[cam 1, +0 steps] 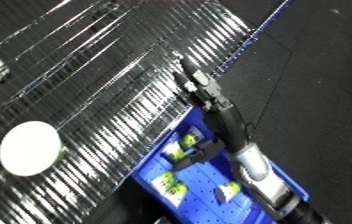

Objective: Pick up the object and place it into the box

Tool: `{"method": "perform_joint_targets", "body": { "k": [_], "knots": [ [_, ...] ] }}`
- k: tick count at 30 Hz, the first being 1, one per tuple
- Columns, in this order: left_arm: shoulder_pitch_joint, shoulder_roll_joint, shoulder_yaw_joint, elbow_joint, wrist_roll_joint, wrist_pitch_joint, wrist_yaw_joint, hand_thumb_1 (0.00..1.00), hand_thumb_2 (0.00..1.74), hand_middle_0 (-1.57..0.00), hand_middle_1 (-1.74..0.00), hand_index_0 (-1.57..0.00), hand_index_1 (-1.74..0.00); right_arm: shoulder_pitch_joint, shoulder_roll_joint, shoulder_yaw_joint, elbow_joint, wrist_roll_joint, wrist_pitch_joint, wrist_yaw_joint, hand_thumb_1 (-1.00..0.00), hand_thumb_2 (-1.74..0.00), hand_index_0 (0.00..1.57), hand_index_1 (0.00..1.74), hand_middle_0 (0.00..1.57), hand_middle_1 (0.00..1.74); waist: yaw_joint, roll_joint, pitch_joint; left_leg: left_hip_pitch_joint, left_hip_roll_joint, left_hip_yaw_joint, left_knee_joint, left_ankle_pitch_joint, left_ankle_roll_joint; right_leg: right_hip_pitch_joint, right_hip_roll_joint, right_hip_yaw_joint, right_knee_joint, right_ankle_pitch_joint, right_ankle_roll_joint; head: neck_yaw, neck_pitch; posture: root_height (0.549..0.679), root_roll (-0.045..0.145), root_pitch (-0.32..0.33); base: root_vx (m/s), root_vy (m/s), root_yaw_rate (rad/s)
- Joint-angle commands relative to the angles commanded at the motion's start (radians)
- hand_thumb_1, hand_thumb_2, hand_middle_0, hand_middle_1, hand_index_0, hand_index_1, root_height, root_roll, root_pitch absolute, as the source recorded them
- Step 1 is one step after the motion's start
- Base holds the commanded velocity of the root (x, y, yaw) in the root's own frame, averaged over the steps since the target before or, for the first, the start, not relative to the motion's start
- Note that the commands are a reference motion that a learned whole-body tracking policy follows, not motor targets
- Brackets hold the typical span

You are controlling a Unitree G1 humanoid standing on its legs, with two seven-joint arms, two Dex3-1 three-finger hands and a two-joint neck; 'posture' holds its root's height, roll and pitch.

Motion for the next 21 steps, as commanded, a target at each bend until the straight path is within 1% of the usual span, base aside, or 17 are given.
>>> {"method": "perform_joint_targets", "body": {
  "k": [1, 2, 4, 7, 10, 16, 20, 21],
  "knots": [
    [-0.001, -0.001, -0.001, 0.000, 0.000, 0.002, -0.001, 1.00, 1.74, -1.57, -1.74, -1.57, -1.74, -0.007, 0.001, 0.004, -0.003, -0.004, 0.006, 0.003, 0.00, 0.00, 0.00, 0.00, 0.00, 0.00, 0.004, 0.000, 0.000, -0.002, -0.001, -0.003, 0.001, 0.002, -0.0002, 0.000, -0.0009, -0.002, 0.004, -0.002, -0.0011, -0.021, -0.003, 0.647, 0.105, 0.014, 0.022, -0.003, 0.145],
    [-0.003, -0.001, -0.003, 0.000, 0.001, 0.005, -0.002, 1.00, 1.74, -1.57, -1.74, -1.57, -1.74, -0.013, 0.003, 0.009, -0.006, -0.010, 0.013, 0.006, 0.00, 0.00, 0.00, 0.00, 0.00, 0.00, 0.009, 0.000, 0.001, -0.004, -0.003, -0.006, 0.002, 0.003, -0.0003, -0.001, -0.0017, -0.004, 0.009, -0.004, -0.0019, -0.089, -0.011, 0.646, 0.105, 0.013, 0.024, -0.010, 0.164],
    [-0.006, -0.001, -0.008, 0.001, 0.001, 0.007, -0.003, 1.00, 1.74, -1.57, -1.74, -1.57, -1.74, -0.022, 0.008, 0.018, -0.012, -0.021, 0.025, 0.011, 0.00, 0.00, 0.00, 0.00, 0.00, 0.00, 0.018, -0.001, 0.002, -0.009, -0.008, -0.014, 0.002, 0.006, 0.0000, -0.005, -0.0028, -0.010, 0.020, -0.007, -0.0028, -0.146, -0.016, 0.645, 0.103, 0.011, 0.020, -0.015, 0.153],
    [-0.009, 0.003, -0.011, 0.002, 0.001, 0.009, -0.004, 1.00, 1.74, -1.57, -1.74, -1.57, -1.74, -0.030, 0.018, 0.037, -0.016, -0.037, 0.039, 0.019, 0.00, 0.00, 0.00, 0.00, 0.00, 0.00, 0.034, -0.006, 0.004, -0.019, -0.013, -0.026, 0.006, 0.010, 0.0010, -0.010, -0.0042, -0.020, 0.033, -0.010, -0.0028, -0.229, -0.013, 0.644, 0.100, 0.009, 0.014, -0.031, 0.117],
    [-0.008, 0.016, -0.008, -0.004, 0.008, 0.015, -0.007, 1.00, 1.74, -1.57, -1.74, -1.57, -1.74, -0.036, 0.029, 0.060, -0.015, -0.047, 0.046, 0.019, 0.00, 0.00, 0.00, 0.00, 0.00, 0.00, 0.054, -0.019, 0.009, -0.034, -0.015, -0.038, 0.013, 0.011, 0.0033, -0.016, -0.0041, -0.032, 0.047, -0.011, -0.0012, -0.286, -0.003, 0.643, 0.096, 0.011, -0.007, -0.066, 0.123],
    [-0.005, 0.052, -0.003, -0.034, 0.027, 0.032, 0.002, 1.00, 1.74, -1.57, -1.74, -1.57, -1.74, -0.042, 0.051, 0.099, -0.004, -0.050, 0.036, -0.001, 0.00, 0.00, 0.00, 0.00, 0.00, 0.00, 0.090, -0.051, 0.025, -0.070, -0.013, -0.059, 0.030, 0.020, 0.0067, -0.030, 0.0018, -0.057, 0.067, -0.005, 0.0064, -0.358, 0.033, 0.640, 0.079, 0.013, -0.027, -0.097, 0.132],
    [-0.004, 0.063, -0.002, -0.049, 0.040, 0.048, 0.006, 1.00, 1.74, -1.57, -1.74, -1.57, -1.74, -0.042, 0.064, 0.106, 0.012, -0.046, 0.023, -0.007, 0.00, 0.00, 0.00, 0.00, 0.00, 0.00, 0.105, -0.061, 0.027, -0.086, -0.011, -0.068, 0.036, 0.025, 0.0077, -0.040, 0.0037, -0.069, 0.077, -0.002, 0.0130, -0.379, 0.071, 0.638, 0.070, 0.015, -0.001, -0.062, 0.140],
    [-0.003, 0.064, -0.001, -0.053, 0.042, 0.052, 0.007, 1.00, 1.74, -1.57, -1.74, -1.57, -1.74, -0.041, 0.066, 0.105, 0.014, -0.045, 0.020, -0.007, 0.00, 0.00, 0.00, 0.00, 0.00, 0.00, 0.108, -0.062, 0.027, -0.090, -0.011, -0.069, 0.037, 0.026, 0.0079, -0.043, 0.0039, -0.071, 0.080, -0.002, 0.0146, -0.387, 0.093, 0.638, 0.068, 0.016, 0.005, -0.035, 0.124]
  ]
}}
